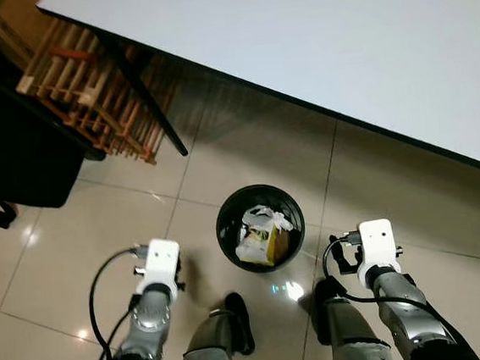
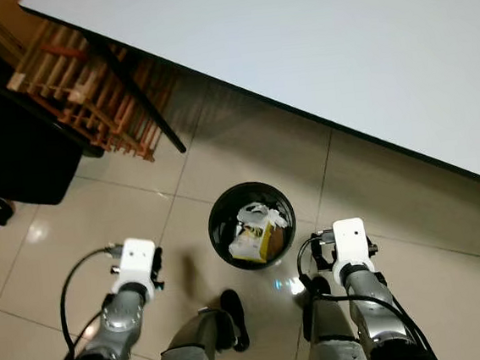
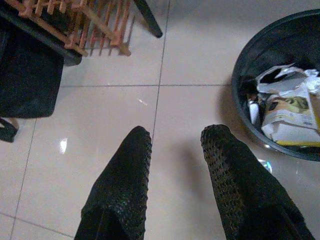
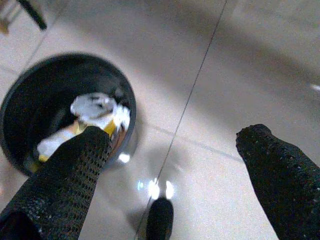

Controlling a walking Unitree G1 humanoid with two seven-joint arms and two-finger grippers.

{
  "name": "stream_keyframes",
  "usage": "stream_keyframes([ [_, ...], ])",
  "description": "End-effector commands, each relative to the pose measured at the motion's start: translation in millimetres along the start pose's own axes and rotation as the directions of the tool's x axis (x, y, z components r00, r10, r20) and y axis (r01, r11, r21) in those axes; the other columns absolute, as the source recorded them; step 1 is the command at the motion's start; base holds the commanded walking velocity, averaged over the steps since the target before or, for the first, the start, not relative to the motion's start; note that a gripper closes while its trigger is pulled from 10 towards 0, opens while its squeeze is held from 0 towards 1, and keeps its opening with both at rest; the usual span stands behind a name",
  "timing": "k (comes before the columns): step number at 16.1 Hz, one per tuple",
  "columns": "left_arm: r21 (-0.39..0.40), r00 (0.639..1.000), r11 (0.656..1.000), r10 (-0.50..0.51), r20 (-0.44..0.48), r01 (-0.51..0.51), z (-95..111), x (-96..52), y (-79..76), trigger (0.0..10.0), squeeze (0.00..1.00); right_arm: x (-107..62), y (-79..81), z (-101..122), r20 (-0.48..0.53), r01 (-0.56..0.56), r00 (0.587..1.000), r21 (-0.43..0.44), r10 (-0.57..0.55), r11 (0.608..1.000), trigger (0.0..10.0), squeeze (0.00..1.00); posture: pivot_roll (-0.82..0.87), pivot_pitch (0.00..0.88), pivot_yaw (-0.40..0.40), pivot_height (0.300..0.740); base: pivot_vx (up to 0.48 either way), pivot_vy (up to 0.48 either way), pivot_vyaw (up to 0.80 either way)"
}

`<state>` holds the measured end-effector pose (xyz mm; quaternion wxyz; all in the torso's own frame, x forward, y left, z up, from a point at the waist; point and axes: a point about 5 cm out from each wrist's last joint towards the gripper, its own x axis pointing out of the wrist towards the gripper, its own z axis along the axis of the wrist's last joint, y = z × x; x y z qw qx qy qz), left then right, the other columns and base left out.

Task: Picking trash to rubbish bin

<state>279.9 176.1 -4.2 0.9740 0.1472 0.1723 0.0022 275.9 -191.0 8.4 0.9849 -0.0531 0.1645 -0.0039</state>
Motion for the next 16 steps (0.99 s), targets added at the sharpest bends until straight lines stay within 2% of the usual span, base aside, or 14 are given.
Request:
stream_keyframes([
  [1, 0.015, 1.000, 1.000, -0.005, -0.018, 0.006, -14.3, -9.7, -3.3, 10.0, 0.00, -6.4, -4.0, -12.4, -0.013, 0.032, 0.999, 0.014, -0.031, 0.999, 10.0, 0.00, -0.01, 0.266, 0.143, 0.740, 0.000, 0.000, 0.00],
  [5, 0.018, 1.000, 1.000, 0.006, 0.027, -0.007, -14.9, -15.1, -9.0, 10.0, 0.00, -2.7, -2.2, -10.9, 0.007, 0.021, 1.000, 0.012, -0.021, 1.000, 10.0, 0.00, 0.01, 0.241, 0.138, 0.740, 0.000, 0.000, 0.00],
  [12, 0.028, 0.993, 0.998, 0.047, 0.104, -0.050, -8.8, -16.8, -2.8, 10.0, 0.00, -0.4, -0.6, -5.1, 0.063, 0.030, 0.998, 0.021, -0.031, 0.999, 10.0, 0.00, 0.01, 0.197, 0.141, 0.740, 0.000, 0.000, 0.00],
  [16, 0.021, 0.985, 0.998, 0.063, 0.162, -0.067, 2.1, -14.3, -2.0, 10.0, 0.00, 3.4, -4.6, 8.2, 0.131, 0.040, 0.990, 0.032, -0.044, 0.999, 10.0, 0.00, 0.00, 0.159, 0.139, 0.740, 0.000, 0.000, 0.00],
])
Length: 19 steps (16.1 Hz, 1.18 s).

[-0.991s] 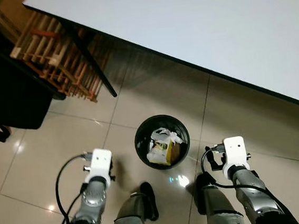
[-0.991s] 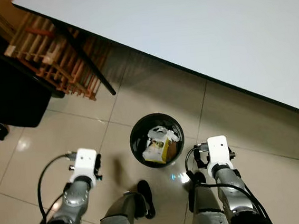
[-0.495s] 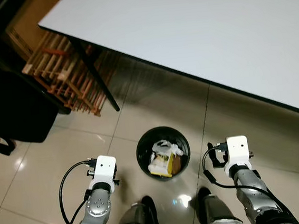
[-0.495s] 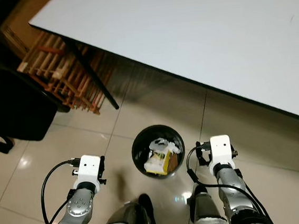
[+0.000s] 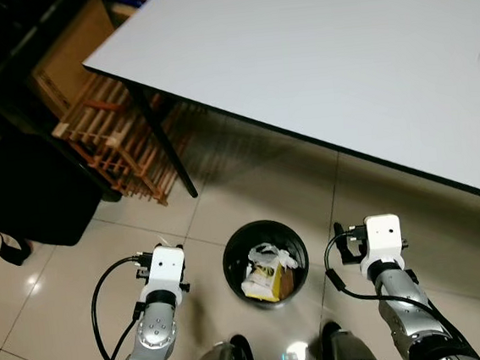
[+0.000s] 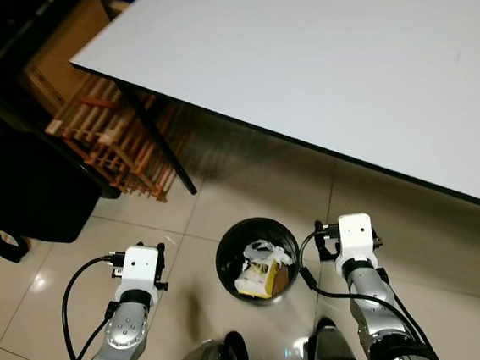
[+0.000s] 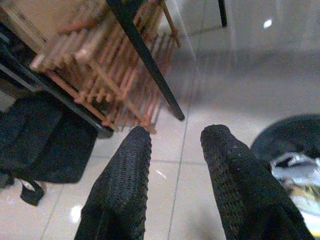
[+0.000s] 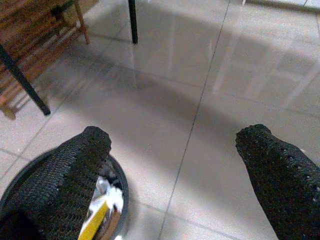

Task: Picking trash to rubbish bin

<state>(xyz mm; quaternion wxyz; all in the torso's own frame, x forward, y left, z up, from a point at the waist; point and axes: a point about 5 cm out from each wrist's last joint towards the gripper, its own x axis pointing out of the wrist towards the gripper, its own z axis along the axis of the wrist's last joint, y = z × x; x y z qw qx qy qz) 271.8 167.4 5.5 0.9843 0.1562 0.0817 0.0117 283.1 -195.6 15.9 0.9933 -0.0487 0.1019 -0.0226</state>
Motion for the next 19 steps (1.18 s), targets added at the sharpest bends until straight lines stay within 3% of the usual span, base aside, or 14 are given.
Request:
stream_keyframes([
  [1, 0.011, 1.000, 1.000, 0.022, 0.003, -0.022, -0.9, -0.5, 4.0, 10.0, 0.00, 1.1, -0.9, 4.4, 0.029, 0.005, 1.000, 0.015, -0.006, 1.000, 10.0, 0.00, 0.00, 0.147, 0.135, 0.740, 0.000, 0.000, 0.00],
  [15, -0.002, 0.996, 0.999, 0.042, 0.075, -0.042, 18.7, 11.8, 4.0, 10.0, 0.00, 10.3, -4.9, 17.2, 0.062, 0.021, 0.998, 0.012, -0.022, 1.000, 10.0, 0.00, 0.01, 0.110, 0.123, 0.740, 0.000, 0.000, 0.00],
  [18, 0.004, 1.000, 1.000, 0.028, 0.002, -0.028, 5.4, 7.4, 2.6, 10.0, 0.00, 5.3, -5.3, -1.6, -0.047, 0.016, 0.999, 0.005, -0.016, 1.000, 10.0, 0.00, 0.01, 0.108, 0.120, 0.740, 0.000, 0.000, 0.00],
  [19, 0.015, 0.997, 1.000, -0.021, -0.079, 0.022, -9.1, 0.7, -1.3, 10.0, 0.00, -0.5, -6.1, -14.6, -0.113, 0.022, 0.993, -0.005, -0.023, 1.000, 10.0, 0.00, 0.01, 0.107, 0.119, 0.740, 0.000, 0.000, 0.00],
])
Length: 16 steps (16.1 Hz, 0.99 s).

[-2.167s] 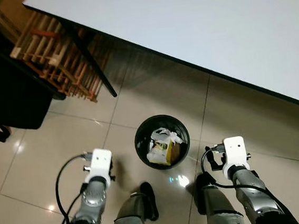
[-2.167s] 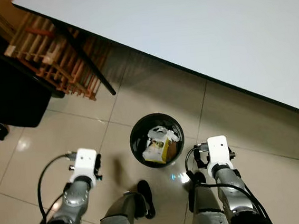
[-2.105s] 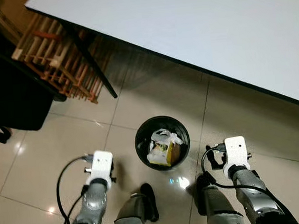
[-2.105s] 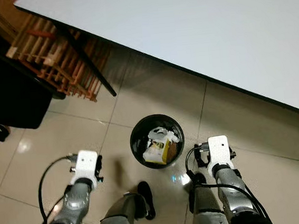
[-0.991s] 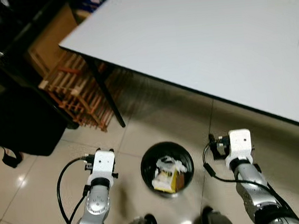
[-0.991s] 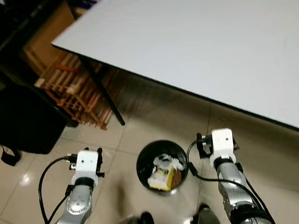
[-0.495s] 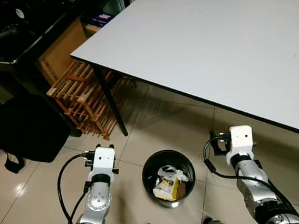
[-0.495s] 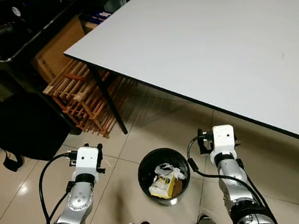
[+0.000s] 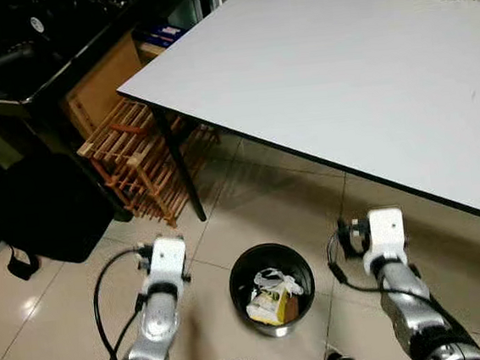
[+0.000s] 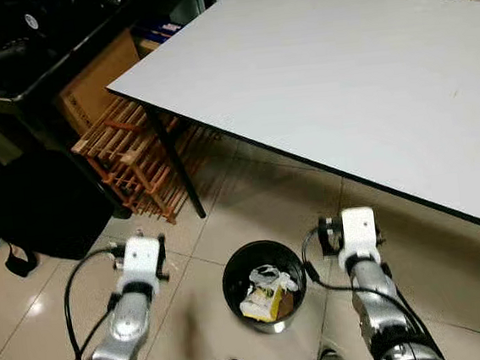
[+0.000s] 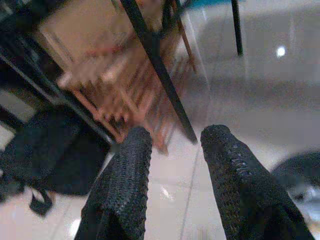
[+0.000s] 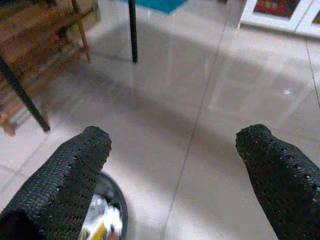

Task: Picking trash to rubbish bin

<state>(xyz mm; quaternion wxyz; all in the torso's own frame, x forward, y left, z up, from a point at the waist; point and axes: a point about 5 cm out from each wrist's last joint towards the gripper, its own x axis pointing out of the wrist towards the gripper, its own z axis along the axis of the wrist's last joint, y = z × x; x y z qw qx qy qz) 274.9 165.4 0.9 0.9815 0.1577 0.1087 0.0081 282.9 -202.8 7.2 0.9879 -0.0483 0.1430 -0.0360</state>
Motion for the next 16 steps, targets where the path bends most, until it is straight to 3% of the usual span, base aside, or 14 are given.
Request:
stream_keyframes([
  [1, 0.013, 0.994, 0.999, -0.032, -0.102, 0.033, -20.1, -9.3, 0.5, 10.0, 0.00, -6.8, -1.3, -17.0, -0.084, 0.010, 0.996, 0.003, -0.009, 1.000, 10.0, 0.00, 0.02, 0.107, 0.118, 0.740, 0.000, 0.000, 0.00],
  [4, -0.025, 0.971, 0.999, -0.032, -0.235, 0.026, -43.6, -21.8, 4.3, 10.0, 0.00, -24.6, -3.6, -50.4, -0.244, 0.006, 0.970, -0.004, -0.007, 1.000, 10.0, 0.00, 0.01, 0.107, 0.118, 0.740, 0.000, 0.000, 0.00],
  [7, -0.014, 0.937, 0.997, -0.074, -0.342, 0.073, -65.1, -38.2, 0.4, 10.0, 0.00, -41.4, -3.5, -74.8, -0.360, -0.018, 0.933, -0.021, 0.009, 1.000, 10.0, 0.00, 0.02, 0.106, 0.116, 0.740, 0.000, 0.000, 0.00],
  [10, -0.014, 0.919, 0.996, -0.088, -0.384, 0.089, -73.1, -45.1, -1.0, 10.0, 0.00, -49.7, -6.5, -84.4, -0.397, -0.013, 0.918, -0.017, 0.006, 1.000, 10.0, 0.00, 0.01, 0.105, 0.114, 0.740, 0.000, 0.000, 0.00],
  [16, -0.023, 0.920, 0.995, -0.100, -0.380, 0.098, -72.7, -45.9, -5.0, 10.0, 0.00, -49.8, -5.4, -85.3, -0.410, -0.017, 0.912, -0.014, 0.010, 1.000, 10.0, 0.00, 0.02, 0.103, 0.110, 0.740, 0.000, 0.000, 0.00],
])
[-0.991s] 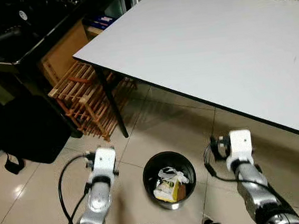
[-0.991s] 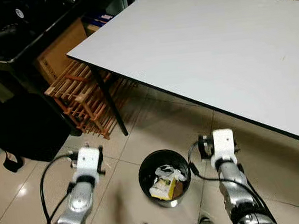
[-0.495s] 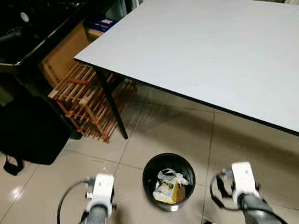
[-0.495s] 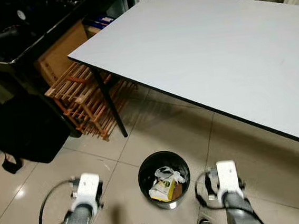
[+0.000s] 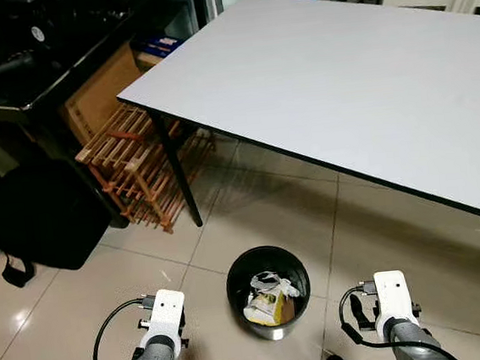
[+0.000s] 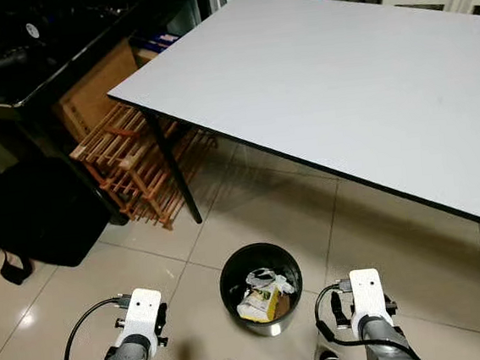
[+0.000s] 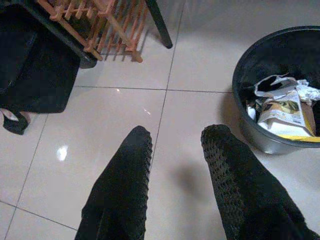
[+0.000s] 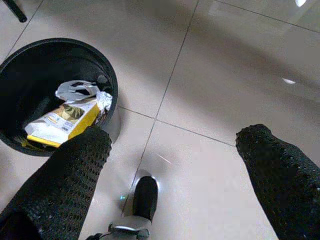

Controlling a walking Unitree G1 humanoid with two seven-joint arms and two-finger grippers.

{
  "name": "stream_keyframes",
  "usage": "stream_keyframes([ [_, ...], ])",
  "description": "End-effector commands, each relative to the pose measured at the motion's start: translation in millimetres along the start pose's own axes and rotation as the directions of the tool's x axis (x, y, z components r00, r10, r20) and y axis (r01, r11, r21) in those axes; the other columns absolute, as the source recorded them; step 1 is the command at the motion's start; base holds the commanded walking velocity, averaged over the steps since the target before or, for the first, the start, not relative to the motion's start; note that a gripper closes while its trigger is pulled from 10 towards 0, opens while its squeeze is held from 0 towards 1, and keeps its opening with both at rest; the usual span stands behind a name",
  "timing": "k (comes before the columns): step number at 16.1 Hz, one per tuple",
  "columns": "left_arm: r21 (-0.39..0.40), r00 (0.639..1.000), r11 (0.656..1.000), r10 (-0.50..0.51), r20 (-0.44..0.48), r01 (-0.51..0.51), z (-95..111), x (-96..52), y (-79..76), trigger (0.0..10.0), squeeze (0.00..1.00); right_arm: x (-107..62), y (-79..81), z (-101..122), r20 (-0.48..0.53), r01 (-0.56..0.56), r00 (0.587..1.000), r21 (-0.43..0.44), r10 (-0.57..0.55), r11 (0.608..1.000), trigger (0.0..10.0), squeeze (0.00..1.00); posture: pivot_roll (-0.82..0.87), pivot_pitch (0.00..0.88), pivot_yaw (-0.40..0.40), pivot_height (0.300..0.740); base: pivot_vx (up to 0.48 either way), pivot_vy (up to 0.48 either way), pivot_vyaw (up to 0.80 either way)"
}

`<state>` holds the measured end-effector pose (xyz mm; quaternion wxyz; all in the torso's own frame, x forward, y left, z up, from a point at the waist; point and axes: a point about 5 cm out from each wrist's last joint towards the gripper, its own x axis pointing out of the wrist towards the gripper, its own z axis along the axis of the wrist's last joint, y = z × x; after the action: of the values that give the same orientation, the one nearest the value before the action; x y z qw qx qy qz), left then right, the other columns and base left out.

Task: Picking trash to rubbish bin

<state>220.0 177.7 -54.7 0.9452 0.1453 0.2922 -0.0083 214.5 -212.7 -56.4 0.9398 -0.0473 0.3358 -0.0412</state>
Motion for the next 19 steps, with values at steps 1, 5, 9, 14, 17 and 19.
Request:
stream_keyframes([
  [1, 0.003, 1.000, 1.000, -0.009, -0.022, 0.009, -6.1, -2.2, 1.2, 10.0, 0.00, -1.0, 2.0, -4.7, -0.023, -0.009, 1.000, -0.002, 0.009, 1.000, 10.0, 0.00, 0.02, 0.105, 0.110, 0.740, 0.000, 0.000, 0.00],
  [5, -0.008, 1.000, 1.000, -0.008, -0.015, 0.008, -3.7, -1.2, 1.6, 10.0, 0.00, -1.2, 2.6, -5.3, -0.026, -0.011, 1.000, -0.005, 0.011, 1.000, 10.0, 0.00, 0.02, 0.105, 0.110, 0.740, 0.000, 0.000, 0.00],
  [9, -0.009, 1.000, 1.000, -0.014, -0.009, 0.013, -2.3, -0.8, 0.0, 10.0, 0.00, -1.7, 2.5, -6.5, -0.029, -0.010, 1.000, -0.001, 0.010, 1.000, 10.0, 0.00, 0.02, 0.109, 0.109, 0.740, 0.000, 0.000, 0.00],
  [14, -0.015, 1.000, 1.000, -0.009, -0.008, 0.009, -1.8, -0.6, 0.6, 10.0, 0.00, -1.8, 2.4, -6.7, -0.028, -0.013, 1.000, -0.001, 0.013, 1.000, 10.0, 0.00, 0.02, 0.113, 0.106, 0.740, 0.000, 0.000, 0.00],
  [17, -0.013, 1.000, 1.000, -0.007, -0.011, 0.007, -2.3, -0.5, 1.6, 10.0, 0.00, -1.6, 2.8, -6.2, -0.027, -0.013, 1.000, -0.002, 0.013, 1.000, 10.0, 0.00, 0.02, 0.111, 0.107, 0.740, 0.000, 0.000, 0.00],
  [19, -0.013, 1.000, 1.000, -0.006, -0.011, 0.006, -2.1, -0.5, 1.9, 10.0, 0.00, -1.5, 3.0, -6.2, -0.028, -0.014, 1.000, -0.001, 0.014, 1.000, 10.0, 0.00, 0.03, 0.110, 0.107, 0.740, 0.000, 0.000, 0.00],
])
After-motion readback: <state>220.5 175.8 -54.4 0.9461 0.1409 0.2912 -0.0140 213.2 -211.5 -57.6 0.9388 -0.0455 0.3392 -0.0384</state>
